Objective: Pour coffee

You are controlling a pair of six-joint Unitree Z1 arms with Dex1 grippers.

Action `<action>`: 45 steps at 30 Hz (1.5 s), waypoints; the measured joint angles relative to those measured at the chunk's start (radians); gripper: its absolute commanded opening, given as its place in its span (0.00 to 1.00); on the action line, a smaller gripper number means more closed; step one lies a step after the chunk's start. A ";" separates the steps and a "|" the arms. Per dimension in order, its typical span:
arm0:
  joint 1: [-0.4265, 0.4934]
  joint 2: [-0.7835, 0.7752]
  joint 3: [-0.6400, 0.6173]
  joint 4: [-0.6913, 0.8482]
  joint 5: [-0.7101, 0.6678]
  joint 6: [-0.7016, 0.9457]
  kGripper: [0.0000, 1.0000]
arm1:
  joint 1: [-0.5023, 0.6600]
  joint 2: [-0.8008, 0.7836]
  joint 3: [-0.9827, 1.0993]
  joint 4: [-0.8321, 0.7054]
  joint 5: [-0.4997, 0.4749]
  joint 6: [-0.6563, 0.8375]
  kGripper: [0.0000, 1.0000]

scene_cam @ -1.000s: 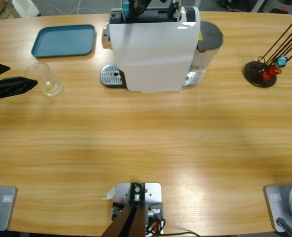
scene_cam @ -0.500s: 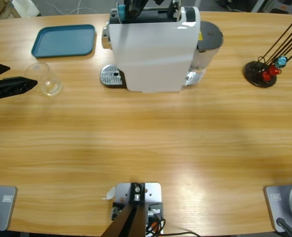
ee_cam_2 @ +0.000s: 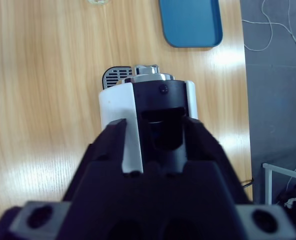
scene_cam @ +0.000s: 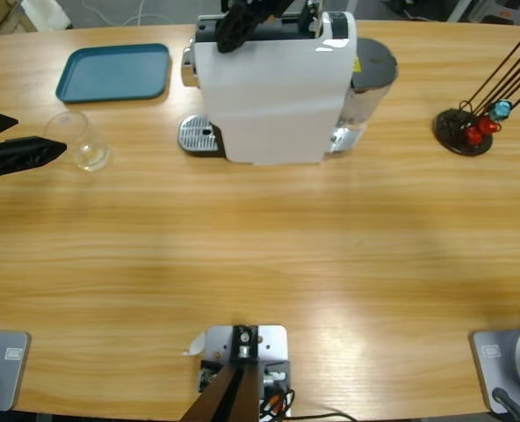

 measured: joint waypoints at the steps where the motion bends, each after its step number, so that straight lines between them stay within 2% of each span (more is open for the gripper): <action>1: 0.000 0.000 0.000 0.000 0.000 0.000 0.96 | 0.000 0.000 0.000 0.000 0.000 0.001 0.92; 8: 0.000 0.000 0.000 0.000 0.000 0.000 0.96 | 0.000 -0.002 -0.005 0.016 -0.006 0.005 0.88; 11: 0.000 0.000 0.000 0.000 0.000 0.000 0.96 | 0.001 -0.014 -0.032 0.033 -0.006 0.019 0.81; 13: 0.000 0.000 0.000 0.000 0.000 0.000 0.96 | 0.009 -0.046 -0.040 0.034 -0.006 0.041 0.84; 15: 0.000 0.000 0.000 0.000 0.000 0.000 0.96 | 0.023 -0.102 -0.040 0.032 -0.004 0.071 1.00; 18: 0.000 0.000 0.000 0.000 0.000 0.000 0.96 | 0.052 -0.178 -0.040 0.017 -0.005 0.114 0.98; 20: 0.000 0.001 0.000 0.000 0.000 0.000 0.96 | 0.105 -0.218 -0.040 0.027 -0.081 0.127 0.98; 23: 0.000 0.002 0.000 0.000 0.000 0.000 0.96 | 0.193 -0.255 -0.040 0.096 -0.317 0.177 0.98; 24: 0.000 0.002 0.000 0.000 0.000 0.000 0.96 | 0.205 -0.267 -0.037 0.115 -0.389 0.209 0.90; 26: 0.000 0.003 0.000 0.000 0.000 0.000 0.96 | 0.215 -0.298 -0.019 0.131 -0.541 0.314 0.53; 28: 0.000 0.003 0.000 0.000 0.000 0.000 0.96 | 0.215 -0.342 0.020 0.131 -0.626 0.421 0.08; 29: 0.000 0.003 0.000 -0.001 0.000 0.000 0.96 | 0.215 -0.373 0.056 0.116 -0.647 0.475 0.00; 35: 0.000 0.004 0.001 -0.004 0.000 0.000 0.96 | 0.205 -0.528 0.251 0.050 -0.704 0.760 0.00; 39: 0.000 0.005 0.001 -0.005 0.000 0.000 0.96 | 0.205 -0.544 0.301 -0.013 -0.704 0.812 0.00; 45: 0.000 0.005 0.001 -0.005 0.000 0.000 0.96 | 0.202 -0.549 0.451 -0.223 -0.703 0.848 0.00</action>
